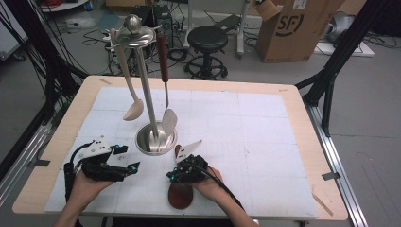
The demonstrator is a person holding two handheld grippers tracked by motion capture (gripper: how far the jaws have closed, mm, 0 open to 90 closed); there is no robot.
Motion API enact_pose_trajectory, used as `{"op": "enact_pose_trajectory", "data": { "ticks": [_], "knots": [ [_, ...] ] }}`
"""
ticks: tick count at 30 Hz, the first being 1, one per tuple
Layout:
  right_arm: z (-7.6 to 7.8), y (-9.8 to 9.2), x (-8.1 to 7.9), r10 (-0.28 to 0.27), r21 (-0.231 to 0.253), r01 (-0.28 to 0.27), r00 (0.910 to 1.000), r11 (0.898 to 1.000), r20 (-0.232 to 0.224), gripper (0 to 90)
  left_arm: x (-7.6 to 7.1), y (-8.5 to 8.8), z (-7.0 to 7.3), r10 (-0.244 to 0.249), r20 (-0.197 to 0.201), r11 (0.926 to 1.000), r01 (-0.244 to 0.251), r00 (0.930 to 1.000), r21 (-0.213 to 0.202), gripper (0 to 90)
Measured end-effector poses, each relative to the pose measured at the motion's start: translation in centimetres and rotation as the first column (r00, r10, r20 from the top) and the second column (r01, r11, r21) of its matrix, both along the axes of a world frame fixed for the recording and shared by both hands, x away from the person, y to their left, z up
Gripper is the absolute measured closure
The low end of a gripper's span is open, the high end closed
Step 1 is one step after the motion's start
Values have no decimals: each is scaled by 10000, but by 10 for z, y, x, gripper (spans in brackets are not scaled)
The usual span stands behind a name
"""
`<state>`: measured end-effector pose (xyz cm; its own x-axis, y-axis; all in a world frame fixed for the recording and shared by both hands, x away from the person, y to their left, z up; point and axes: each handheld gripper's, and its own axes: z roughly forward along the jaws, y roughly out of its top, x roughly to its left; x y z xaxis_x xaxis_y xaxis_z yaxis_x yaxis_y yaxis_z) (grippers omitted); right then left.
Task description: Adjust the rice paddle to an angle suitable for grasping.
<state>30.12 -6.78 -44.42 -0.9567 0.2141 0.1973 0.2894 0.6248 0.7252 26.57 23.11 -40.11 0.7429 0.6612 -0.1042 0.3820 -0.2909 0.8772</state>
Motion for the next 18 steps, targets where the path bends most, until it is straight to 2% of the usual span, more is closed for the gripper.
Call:
{"op": "enact_pose_trajectory", "data": {
  "ticks": [18],
  "knots": [
    [1,-16,-2,-123,-85,123,9999,9999,-62,891,0,-1,0,2,-16,10000,-2,10000,22,216]
  ]
}}
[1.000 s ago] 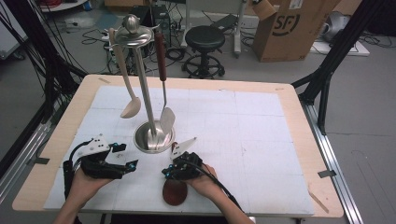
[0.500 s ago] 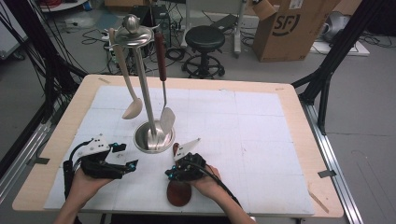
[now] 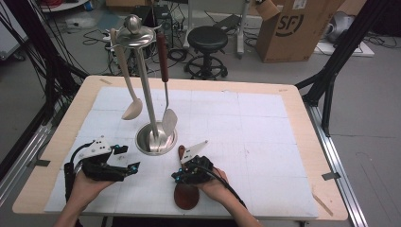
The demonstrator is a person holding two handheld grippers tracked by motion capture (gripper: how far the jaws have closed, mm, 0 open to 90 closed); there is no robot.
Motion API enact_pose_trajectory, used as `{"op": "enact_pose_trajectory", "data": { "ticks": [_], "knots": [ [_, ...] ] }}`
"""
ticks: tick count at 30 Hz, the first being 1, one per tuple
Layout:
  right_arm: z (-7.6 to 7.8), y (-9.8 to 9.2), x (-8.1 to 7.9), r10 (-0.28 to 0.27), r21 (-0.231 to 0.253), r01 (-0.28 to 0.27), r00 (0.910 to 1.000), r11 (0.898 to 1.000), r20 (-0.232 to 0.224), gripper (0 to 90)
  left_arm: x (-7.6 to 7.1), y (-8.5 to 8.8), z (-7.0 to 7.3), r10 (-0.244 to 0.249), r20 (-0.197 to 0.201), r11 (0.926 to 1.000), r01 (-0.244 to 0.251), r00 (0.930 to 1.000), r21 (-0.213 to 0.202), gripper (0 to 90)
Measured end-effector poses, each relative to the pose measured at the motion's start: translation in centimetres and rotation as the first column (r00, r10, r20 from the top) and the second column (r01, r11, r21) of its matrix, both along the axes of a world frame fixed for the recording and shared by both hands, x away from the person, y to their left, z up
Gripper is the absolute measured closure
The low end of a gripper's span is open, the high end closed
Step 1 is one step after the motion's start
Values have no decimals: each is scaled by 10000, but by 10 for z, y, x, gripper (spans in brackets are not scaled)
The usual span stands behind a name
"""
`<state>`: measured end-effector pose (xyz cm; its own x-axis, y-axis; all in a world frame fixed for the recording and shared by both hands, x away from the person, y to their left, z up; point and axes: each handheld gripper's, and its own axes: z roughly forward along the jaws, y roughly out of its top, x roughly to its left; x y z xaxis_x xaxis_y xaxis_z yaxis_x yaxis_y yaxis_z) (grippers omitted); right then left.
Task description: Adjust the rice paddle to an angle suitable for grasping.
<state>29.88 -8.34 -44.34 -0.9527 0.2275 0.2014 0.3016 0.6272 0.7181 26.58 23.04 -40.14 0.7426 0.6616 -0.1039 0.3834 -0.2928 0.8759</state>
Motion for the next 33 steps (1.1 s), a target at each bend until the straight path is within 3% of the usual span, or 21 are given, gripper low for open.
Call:
{"op": "enact_pose_trajectory", "data": {
  "ticks": [14,33],
  "knots": [
    [-1,3,-4,191,135,-191,9998,9997,-2,891,0,-1,0,-9,-1,10000,9,10000,-11,217],
    [-1,2,-12,462,-67,-462,9989,9989,-35,891,0,-1,0,-42,-6,10000,42,10000,34,217]
  ]
}}
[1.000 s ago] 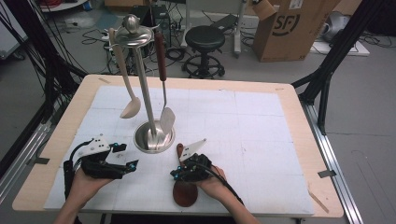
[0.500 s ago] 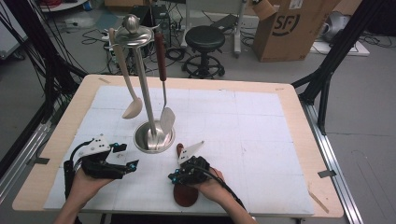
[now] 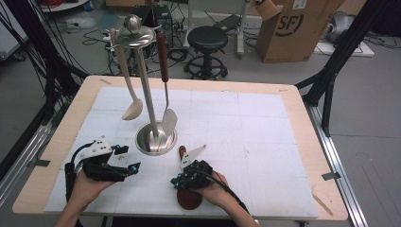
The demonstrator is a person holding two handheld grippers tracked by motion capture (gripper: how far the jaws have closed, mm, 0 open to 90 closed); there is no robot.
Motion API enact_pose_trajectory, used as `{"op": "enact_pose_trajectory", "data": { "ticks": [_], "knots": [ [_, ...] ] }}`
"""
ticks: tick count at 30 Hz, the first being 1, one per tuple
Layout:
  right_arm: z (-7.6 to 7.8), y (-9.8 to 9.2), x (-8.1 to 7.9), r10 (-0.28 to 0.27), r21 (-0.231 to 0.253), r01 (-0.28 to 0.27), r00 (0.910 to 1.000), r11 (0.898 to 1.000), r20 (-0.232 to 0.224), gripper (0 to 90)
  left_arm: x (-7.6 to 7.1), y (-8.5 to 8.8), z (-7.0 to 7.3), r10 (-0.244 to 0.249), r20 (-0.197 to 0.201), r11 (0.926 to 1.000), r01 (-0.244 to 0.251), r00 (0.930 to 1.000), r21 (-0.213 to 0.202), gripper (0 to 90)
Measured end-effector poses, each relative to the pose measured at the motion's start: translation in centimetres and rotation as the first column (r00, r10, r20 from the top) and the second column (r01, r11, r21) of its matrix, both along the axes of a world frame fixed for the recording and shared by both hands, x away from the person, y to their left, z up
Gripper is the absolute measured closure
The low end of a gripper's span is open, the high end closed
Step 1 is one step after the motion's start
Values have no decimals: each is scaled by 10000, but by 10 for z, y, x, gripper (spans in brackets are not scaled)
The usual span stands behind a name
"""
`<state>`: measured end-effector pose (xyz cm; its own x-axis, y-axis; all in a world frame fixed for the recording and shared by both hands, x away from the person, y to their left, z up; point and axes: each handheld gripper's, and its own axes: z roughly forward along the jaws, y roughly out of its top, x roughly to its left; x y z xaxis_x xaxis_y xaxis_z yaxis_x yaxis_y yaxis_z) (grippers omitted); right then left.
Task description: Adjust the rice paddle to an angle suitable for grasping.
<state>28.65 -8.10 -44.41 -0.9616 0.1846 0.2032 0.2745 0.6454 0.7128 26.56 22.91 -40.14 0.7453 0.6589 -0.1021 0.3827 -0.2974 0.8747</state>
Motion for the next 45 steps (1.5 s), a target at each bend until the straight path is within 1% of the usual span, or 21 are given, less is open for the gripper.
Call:
{"op": "enact_pose_trajectory", "data": {
  "ticks": [1,10,17,22,34,38,42,45],
  "knots": [
    [0,-1,-1,-24,-30,24,10000,10000,-72,891,0,0,0,8,3,10000,-8,10000,5,217],
    [1,-14,-3,-152,-131,151,9998,9998,-103,892,0,-1,0,-3,10,10000,3,10000,-4,217],
    [3,-28,-5,-304,-297,302,9995,9991,-46,891,0,-1,0,-7,-3,10000,7,10000,19,217],
    [4,-38,-6,-439,-318,438,9990,9985,-27,891,0,-2,0,-1,-9,10000,1,10000,7,217],
    [6,-64,-6,-993,-450,990,9951,9941,-43,891,0,-2,0,10,-2,10000,-10,10000,2,217],
    [6,-72,-5,-1184,-499,1185,9930,9917,52,891,0,-3,-1,13,-5,10000,-13,10000,15,217],
    [7,-80,-4,-1346,-566,1346,9909,9893,30,892,0,-2,0,26,-5,10000,-26,10000,24,216],
    [7,-87,-2,-1493,-618,1500,9887,9868,144,891,0,-3,-1,4,-12,10000,-4,10000,16,216]
  ]
}}
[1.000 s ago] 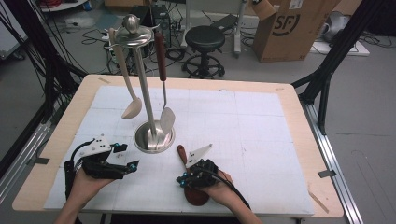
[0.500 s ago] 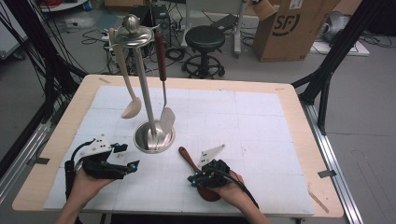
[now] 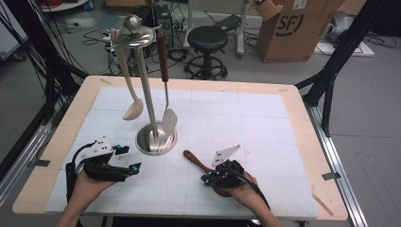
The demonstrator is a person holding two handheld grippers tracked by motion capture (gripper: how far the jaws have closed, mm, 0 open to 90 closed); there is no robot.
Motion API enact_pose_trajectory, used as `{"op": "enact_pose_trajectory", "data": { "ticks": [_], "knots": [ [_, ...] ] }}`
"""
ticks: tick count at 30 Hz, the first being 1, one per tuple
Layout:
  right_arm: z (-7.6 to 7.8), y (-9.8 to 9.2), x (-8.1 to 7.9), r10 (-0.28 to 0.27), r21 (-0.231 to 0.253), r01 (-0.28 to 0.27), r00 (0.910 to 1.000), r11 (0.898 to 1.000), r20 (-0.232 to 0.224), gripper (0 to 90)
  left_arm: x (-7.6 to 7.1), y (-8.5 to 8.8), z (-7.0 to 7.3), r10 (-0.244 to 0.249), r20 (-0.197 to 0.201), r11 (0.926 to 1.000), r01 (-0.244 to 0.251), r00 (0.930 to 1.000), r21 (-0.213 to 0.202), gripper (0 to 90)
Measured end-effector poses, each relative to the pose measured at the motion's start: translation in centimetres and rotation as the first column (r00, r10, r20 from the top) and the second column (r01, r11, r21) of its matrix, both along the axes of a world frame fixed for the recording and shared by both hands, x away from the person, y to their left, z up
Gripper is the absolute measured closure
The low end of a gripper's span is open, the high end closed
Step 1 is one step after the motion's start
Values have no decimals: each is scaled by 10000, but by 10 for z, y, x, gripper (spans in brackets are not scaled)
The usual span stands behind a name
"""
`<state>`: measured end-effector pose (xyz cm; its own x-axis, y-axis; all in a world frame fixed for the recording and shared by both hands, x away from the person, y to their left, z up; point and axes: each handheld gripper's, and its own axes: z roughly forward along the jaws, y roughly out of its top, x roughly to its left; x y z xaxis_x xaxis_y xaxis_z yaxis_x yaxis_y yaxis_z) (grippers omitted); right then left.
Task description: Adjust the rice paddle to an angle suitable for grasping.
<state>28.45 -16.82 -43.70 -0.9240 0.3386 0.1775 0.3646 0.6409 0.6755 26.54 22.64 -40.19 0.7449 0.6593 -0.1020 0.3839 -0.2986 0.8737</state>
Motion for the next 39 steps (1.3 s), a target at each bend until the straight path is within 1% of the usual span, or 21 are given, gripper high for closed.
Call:
{"op": "enact_pose_trajectory", "data": {
  "ticks": [6,7,9,10,14,15,16,20,22,24,27,28,32,35,39],
  "knots": [
    [-1,-14,4,-425,28,425,9991,9991,76,892,0,0,0,-23,2,10000,23,10000,58,217],
    [0,-15,4,-421,26,421,9991,9991,24,891,0,0,0,-10,6,10000,10,10000,61,217],
    [0,-14,4,-440,54,439,9990,9990,63,889,1,0,0,-18,2,10000,18,10000,79,217],
    [0,-13,4,-442,173,442,9990,9989,-9,886,1,0,-1,2,4,10000,-2,10000,81,217],
    [7,-8,5,-440,662,431,9990,9969,119,867,1,0,-1,-2,-5,10000,2,10000,57,217],
    [10,-7,5,-502,702,493,9987,9963,114,861,1,0,-1,-5,8,10000,4,10000,79,217],
    [11,-6,6,-530,780,510,9983,9957,238,849,1,0,0,-20,6,10000,20,10000,72,216],
    [12,-4,10,-796,840,765,9962,9935,341,796,1,0,0,-20,6,10000,20,10000,53,217],
    [12,-5,12,-997,950,956,9942,9909,402,737,1,0,0,-20,9,10000,20,10000,60,216],
    [13,-6,14,-1294,1008,1252,9909,9870,371,714,1,0,0,-15,5,10000,15,10000,55,216],
    [11,-7,19,-1589,1127,1528,9861,9818,479,648,1,0,-1,0,-11,10000,1,10000,37,217],
    [11,-7,19,-1712,1082,1664,9846,9801,361,634,1,0,0,16,-17,10000,-16,10000,30,217],
    [7,-6,23,-1850,827,1816,9821,9799,355,600,1,0,0,12,-15,10000,-12,10000,3,216],
    [4,-3,25,-1938,707,1925,9809,9788,131,582,1,0,0,-12,-4,10000,12,10000,30,216],
    [1,4,26,-1848,403,1838,9825,9821,228,565,1,0,0,33,3,10000,-33,10000,-6,216]
  ]
}}
